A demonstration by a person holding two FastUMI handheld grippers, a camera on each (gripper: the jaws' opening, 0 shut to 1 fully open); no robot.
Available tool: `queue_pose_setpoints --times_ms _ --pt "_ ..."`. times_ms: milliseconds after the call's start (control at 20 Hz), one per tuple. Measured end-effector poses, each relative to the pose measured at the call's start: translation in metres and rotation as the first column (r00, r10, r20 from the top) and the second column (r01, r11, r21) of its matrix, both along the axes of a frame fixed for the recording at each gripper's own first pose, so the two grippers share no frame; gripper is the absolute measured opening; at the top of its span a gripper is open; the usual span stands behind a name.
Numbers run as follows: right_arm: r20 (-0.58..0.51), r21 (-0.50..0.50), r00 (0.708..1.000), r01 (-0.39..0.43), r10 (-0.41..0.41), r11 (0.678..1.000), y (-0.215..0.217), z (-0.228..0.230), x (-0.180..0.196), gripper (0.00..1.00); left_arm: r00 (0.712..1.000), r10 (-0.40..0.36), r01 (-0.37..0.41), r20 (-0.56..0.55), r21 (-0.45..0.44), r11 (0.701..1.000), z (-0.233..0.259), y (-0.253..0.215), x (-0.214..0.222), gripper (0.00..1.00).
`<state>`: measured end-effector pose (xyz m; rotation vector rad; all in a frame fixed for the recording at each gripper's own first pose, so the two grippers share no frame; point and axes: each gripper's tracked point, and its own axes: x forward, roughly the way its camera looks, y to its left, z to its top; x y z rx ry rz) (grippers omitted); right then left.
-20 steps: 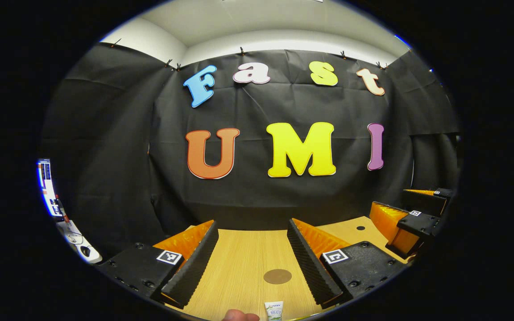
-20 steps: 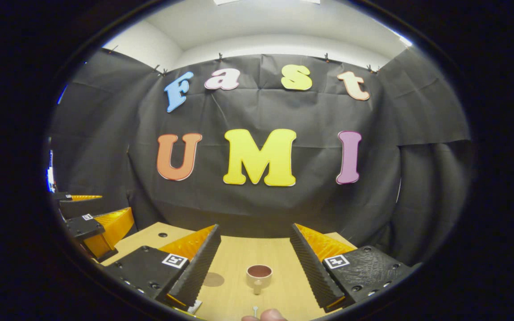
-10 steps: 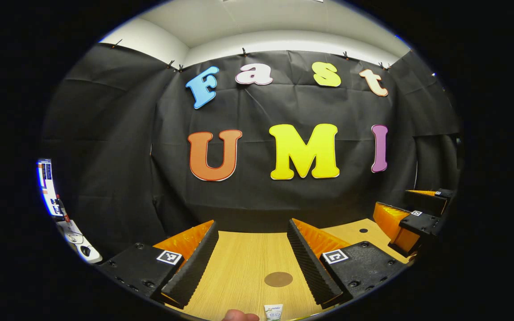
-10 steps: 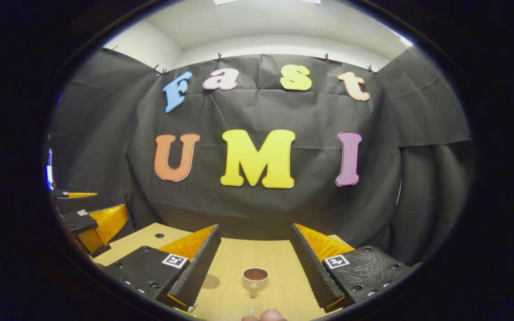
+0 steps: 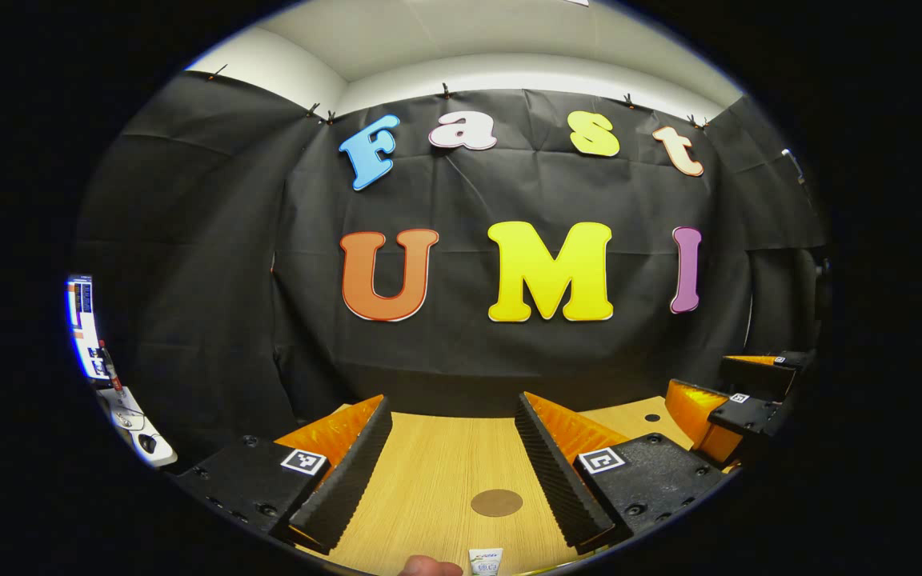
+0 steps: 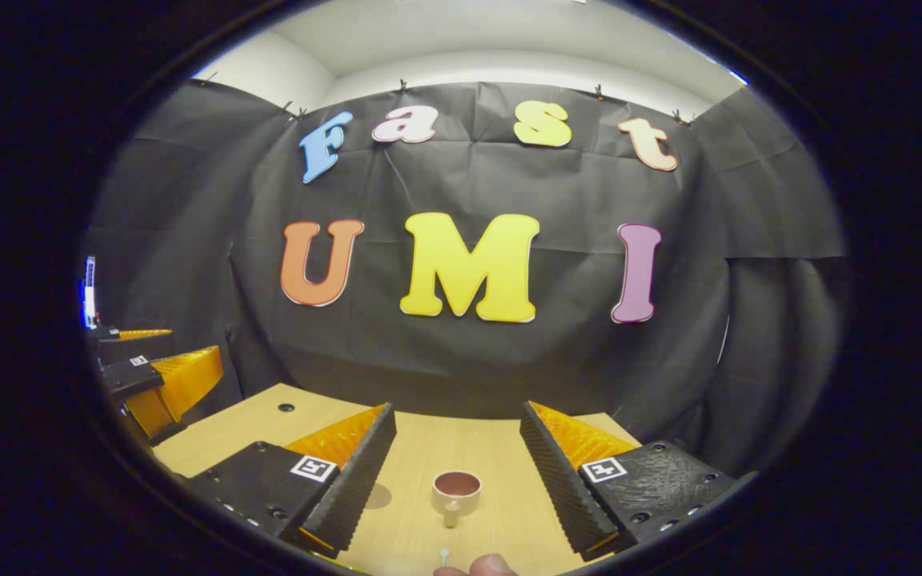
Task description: Put the toothbrush and toothpaste on the desktop into the cup, then pick up the cup and place it on the coaster on the desktop.
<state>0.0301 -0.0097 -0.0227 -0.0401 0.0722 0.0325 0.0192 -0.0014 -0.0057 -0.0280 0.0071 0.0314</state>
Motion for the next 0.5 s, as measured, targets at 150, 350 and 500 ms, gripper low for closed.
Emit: queue_pose_setpoints --times_ms 150,350,500 --pt "-0.032 -0.002 0.999 -0.001 0.001 1.0 -0.001 -0.014 -0.003 0.92 0.999 -0.007 0.007 -0.036 0.006 1.0 -0.015 -0.002 0.003 0.98" --pt "-0.129 -0.008 0.992 -0.008 0.007 1.0 -0.005 -0.052 -0.004 0.95 0.991 -0.039 0.038 -0.129 -0.015 0.999 -0.049 -0.012 0.004 0.98" --pt "-0.262 -0.016 0.965 -0.019 0.014 1.0 -0.012 -0.096 -0.011 0.95 0.964 -0.078 0.076 -0.255 -0.018 0.997 -0.093 -0.023 -0.006 0.98"
